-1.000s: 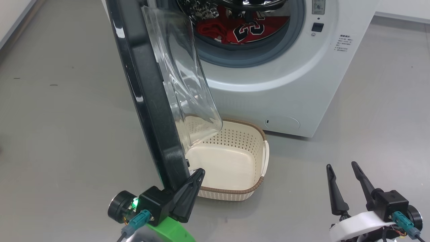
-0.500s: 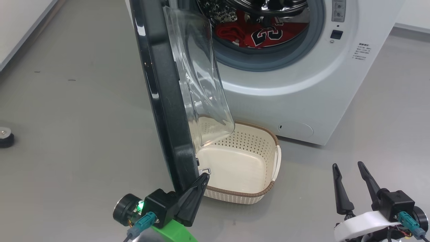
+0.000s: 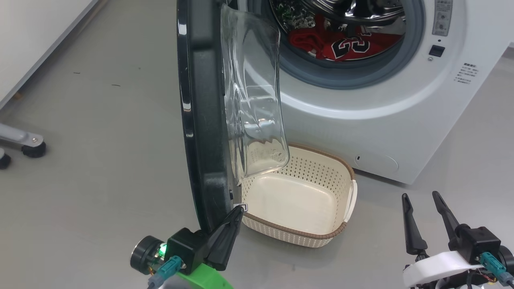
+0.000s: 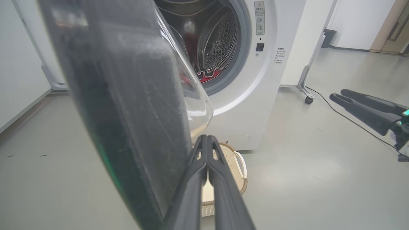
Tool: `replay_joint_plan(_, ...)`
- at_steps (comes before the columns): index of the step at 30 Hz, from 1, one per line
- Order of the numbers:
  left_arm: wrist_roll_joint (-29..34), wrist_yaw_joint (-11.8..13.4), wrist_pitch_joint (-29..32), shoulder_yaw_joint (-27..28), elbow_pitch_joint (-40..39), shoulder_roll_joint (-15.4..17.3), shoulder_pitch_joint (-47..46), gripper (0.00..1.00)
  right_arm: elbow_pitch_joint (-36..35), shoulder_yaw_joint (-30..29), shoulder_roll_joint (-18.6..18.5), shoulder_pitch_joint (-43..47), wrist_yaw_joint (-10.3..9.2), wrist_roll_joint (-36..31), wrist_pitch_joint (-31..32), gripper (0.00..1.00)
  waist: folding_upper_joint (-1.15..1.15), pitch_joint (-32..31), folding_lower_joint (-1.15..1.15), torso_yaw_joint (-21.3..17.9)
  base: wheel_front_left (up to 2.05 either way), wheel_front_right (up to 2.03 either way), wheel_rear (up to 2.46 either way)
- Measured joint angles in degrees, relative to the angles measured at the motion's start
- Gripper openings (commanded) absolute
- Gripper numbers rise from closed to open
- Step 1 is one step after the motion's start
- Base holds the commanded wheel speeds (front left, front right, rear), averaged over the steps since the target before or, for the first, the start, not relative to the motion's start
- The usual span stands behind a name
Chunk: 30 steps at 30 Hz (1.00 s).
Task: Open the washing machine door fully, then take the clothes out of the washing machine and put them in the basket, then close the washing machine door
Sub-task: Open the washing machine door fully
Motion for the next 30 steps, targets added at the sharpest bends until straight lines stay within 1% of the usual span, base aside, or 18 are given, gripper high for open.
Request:
replay_joint_plan(9, 0.0, 2.7, -1.3, 3.5, 0.7, -0.1, 0.8, 0.00, -0.1, -0.3, 0.0, 0.0, 0.21, -0.5, 0.0, 1.00, 0.00, 0.1, 0.00, 3.2, 0.00, 0.00, 0.00)
replay_joint_plan(13, 0.2, 3.7, -1.8, 5.3, 1.0, 0.0, 1.4, 0.00, 0.0, 0.4, 0.0, 0.0, 0.24, -0.6, 0.0, 1.00, 0.00, 0.1, 0.00, 3.8, 0.00, 0.00, 0.00)
replay_joint_plan(22, 0.7, 5.0, -3.1, 10.5, 1.9, 1.0, 1.7, 0.00, -0.4, 1.5, 0.0, -1.1, 0.25, -0.4, 0.0, 1.00, 0.00, 0.8, 0.00, 2.6, 0.00, 0.00, 0.00)
replay_joint_plan(30, 0.7, 5.3, -4.1, 15.7, 4.1, 1.5, 1.6, 0.00, -0.6, 1.4, 0.0, -1.5, 0.26, -0.4, 0.0, 1.00, 0.00, 1.4, 0.00, 0.8, 0.00, 0.00, 0.00)
